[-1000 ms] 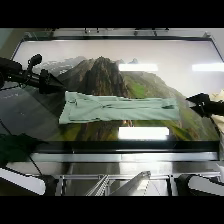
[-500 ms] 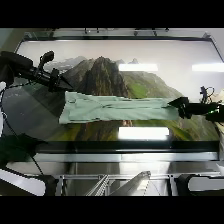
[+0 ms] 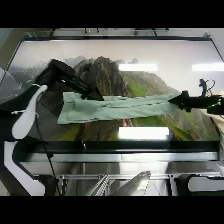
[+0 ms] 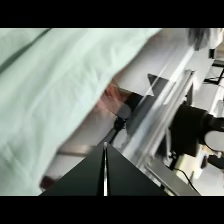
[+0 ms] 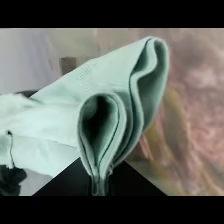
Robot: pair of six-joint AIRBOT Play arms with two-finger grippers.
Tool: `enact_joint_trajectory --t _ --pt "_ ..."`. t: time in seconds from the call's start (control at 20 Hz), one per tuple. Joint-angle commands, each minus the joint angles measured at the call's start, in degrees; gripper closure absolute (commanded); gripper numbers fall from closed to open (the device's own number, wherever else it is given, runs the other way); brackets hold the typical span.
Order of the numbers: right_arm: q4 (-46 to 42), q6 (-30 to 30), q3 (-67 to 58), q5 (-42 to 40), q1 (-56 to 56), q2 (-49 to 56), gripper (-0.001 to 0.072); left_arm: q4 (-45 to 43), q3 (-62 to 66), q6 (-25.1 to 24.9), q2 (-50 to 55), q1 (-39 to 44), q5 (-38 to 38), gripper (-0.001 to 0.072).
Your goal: Fold the shirts.
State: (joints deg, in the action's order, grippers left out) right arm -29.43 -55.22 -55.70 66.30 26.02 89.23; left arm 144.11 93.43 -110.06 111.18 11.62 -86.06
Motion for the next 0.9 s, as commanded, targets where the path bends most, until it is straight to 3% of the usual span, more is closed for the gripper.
enact_joint_trajectory --t 0.0,0.2,0.45,0.6,0.7,0.85 --pt "-8.3 -2.4 -5.1 8.8 3.8 -5.7 0.0694 -0.5 0.0 1.3 5.5 8.9 11.5 0.0689" --pt "-8.4 0.0 -6.8 15.4 6.7 -10.4 0.0694 -0.1 2.5 2.3 9.7 16.7 19.4 0.0688" --pt "-4.0 1.7 -7.1 19.6 6.7 -12.7 0.0694 -0.5 16.6 9.3 17.0 23.0 17.8 0.0689" --pt "1.7 1.6 -8.8 23.2 6.7 -14.3 0.0694 0.0 23.1 9.4 17.7 23.2 11.2 0.0688" --pt "11.2 1.0 -10.9 23.3 4.3 -17.5 0.0694 0.0 26.4 5.4 11.0 19.7 3.1 0.0688" --pt "10.8 -2.1 -11.4 16.5 -8.9 -19.7 0.0695 -0.8 19.7 1.7 -3.8 11.2 -1.6 0.0688"
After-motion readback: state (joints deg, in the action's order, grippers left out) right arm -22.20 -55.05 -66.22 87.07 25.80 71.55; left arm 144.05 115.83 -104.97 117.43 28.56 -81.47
